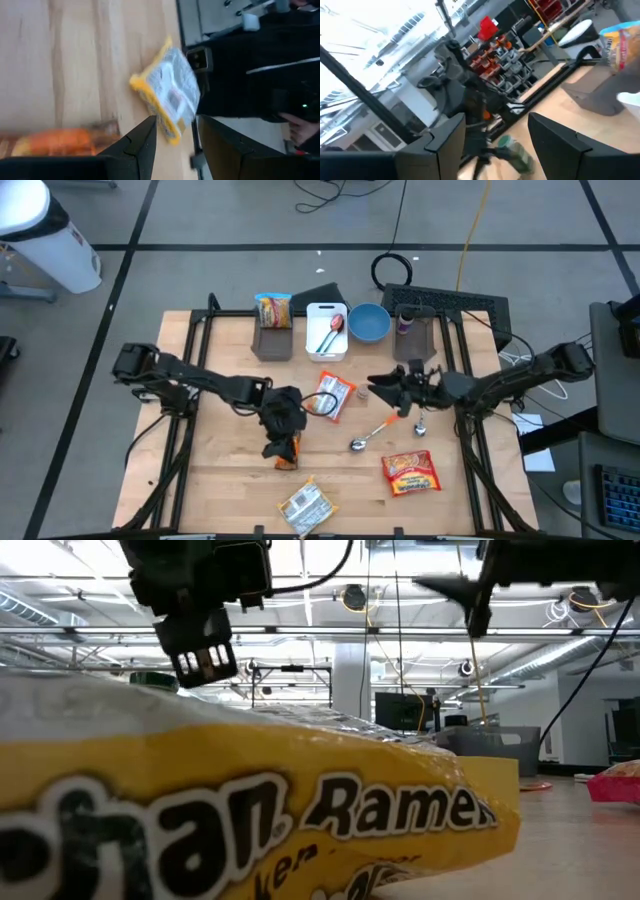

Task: Pick & Place Food Item
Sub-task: Put the yellow noodle pack into the left black bin

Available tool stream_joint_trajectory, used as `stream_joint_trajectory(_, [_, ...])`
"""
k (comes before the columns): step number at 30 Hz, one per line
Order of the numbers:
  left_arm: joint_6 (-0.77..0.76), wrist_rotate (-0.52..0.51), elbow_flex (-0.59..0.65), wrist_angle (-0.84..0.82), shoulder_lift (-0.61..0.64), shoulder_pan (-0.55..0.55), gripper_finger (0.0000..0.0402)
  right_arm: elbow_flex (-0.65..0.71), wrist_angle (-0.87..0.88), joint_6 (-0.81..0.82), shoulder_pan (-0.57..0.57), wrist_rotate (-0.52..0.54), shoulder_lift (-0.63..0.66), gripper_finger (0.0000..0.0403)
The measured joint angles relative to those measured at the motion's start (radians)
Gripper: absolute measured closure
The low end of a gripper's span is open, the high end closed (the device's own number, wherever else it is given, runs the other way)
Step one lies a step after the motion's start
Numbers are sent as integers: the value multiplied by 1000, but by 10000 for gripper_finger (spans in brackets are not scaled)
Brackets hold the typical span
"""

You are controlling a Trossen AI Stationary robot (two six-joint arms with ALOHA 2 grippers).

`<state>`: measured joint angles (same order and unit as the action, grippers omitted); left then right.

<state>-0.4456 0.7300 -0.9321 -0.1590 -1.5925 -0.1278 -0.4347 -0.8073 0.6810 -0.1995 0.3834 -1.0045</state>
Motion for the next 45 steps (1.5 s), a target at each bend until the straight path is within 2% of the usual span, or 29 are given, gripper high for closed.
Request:
stream_joint_trajectory(5, [-11,-10,-34,89,-59,-18,250,20,-50,-97,-155,219,30,193])
stream_joint_trajectory(9, [-8,-34,-144,80,-127,-36,250,66,-254,-239,-279,351,56,193])
stream_joint_trajectory(13, [26,-57,-284,11,-224,-59,250,107,-399,-334,-387,355,80,193])
stream_joint_trajectory(17, [96,-65,-397,-151,-323,-79,250,116,-404,-354,-472,408,83,193])
stream_joint_trajectory(20, [125,-70,-443,-206,-387,-87,250,116,-407,-354,-514,408,81,193])
stream_joint_trajectory(25, [123,-78,-454,-218,-421,-86,250,116,-416,-353,-571,412,83,193])
stream_joint_trajectory(30, [185,-123,-454,-261,-419,-88,250,116,-416,-354,-598,430,83,193])
stream_joint_trajectory(33, [211,-117,-454,-309,-420,-84,250,116,-416,-355,-598,430,83,193])
stream_joint_trajectory(40, [230,-22,-453,-345,-452,-83,250,116,-415,-365,-597,432,82,193])
stream_joint_trajectory(45, [254,-3,-453,-336,-463,-81,250,115,-414,-366,-596,460,82,193])
